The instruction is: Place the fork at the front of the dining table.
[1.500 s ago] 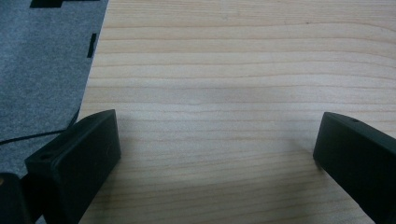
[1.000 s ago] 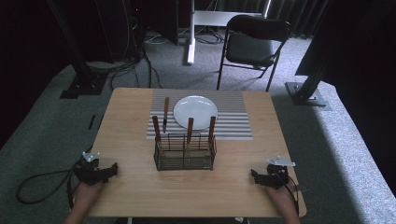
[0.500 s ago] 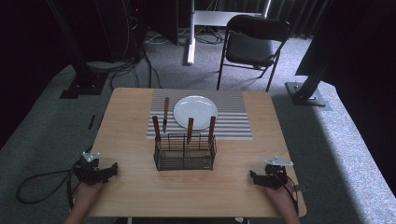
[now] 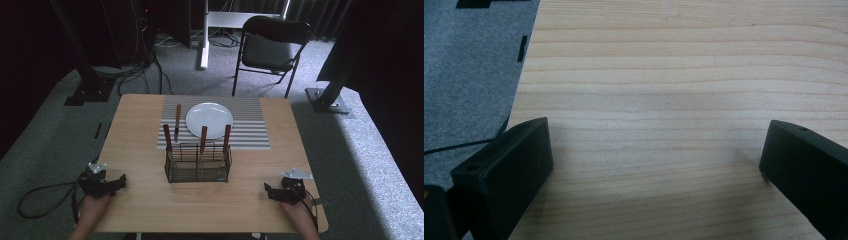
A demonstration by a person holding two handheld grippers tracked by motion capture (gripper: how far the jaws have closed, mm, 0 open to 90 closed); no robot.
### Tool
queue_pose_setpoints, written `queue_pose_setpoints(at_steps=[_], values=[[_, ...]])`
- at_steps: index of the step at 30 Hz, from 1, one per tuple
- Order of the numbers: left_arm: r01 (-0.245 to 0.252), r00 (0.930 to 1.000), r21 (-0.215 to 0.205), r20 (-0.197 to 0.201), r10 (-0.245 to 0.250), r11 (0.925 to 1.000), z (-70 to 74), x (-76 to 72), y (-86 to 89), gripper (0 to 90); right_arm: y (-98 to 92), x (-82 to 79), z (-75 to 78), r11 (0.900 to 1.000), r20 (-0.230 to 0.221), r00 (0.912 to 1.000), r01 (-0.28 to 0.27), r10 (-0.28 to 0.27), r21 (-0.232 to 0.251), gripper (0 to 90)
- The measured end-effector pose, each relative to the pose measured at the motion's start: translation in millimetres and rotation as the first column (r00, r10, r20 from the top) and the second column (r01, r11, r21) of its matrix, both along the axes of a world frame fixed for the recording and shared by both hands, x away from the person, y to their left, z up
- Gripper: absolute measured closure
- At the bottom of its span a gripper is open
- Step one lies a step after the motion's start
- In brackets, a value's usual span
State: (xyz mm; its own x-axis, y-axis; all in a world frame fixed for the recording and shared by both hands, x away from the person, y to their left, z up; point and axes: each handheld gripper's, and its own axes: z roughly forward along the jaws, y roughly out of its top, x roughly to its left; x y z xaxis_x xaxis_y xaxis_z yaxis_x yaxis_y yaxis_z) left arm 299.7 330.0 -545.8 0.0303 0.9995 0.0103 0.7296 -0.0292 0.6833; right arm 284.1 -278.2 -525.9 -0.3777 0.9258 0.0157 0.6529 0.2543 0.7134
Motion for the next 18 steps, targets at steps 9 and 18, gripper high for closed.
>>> queue_pose_setpoints(at_steps=[9,18], values=[[0.0,1.0,0.0,0.0,0.0,1.0,0.0,0.0,0.0,0.4,22.6,-4.0,28.5,0.998,0.06,0.9968,-0.056,0.054,0.039,14.0],[0.0,1.0,0.0,0.0,0.0,1.0,0.0,0.0,0.0,0.4,48.2,-0.5,54.4,0.987,0.089,0.9874,-0.138,0.131,0.079,15.1]])
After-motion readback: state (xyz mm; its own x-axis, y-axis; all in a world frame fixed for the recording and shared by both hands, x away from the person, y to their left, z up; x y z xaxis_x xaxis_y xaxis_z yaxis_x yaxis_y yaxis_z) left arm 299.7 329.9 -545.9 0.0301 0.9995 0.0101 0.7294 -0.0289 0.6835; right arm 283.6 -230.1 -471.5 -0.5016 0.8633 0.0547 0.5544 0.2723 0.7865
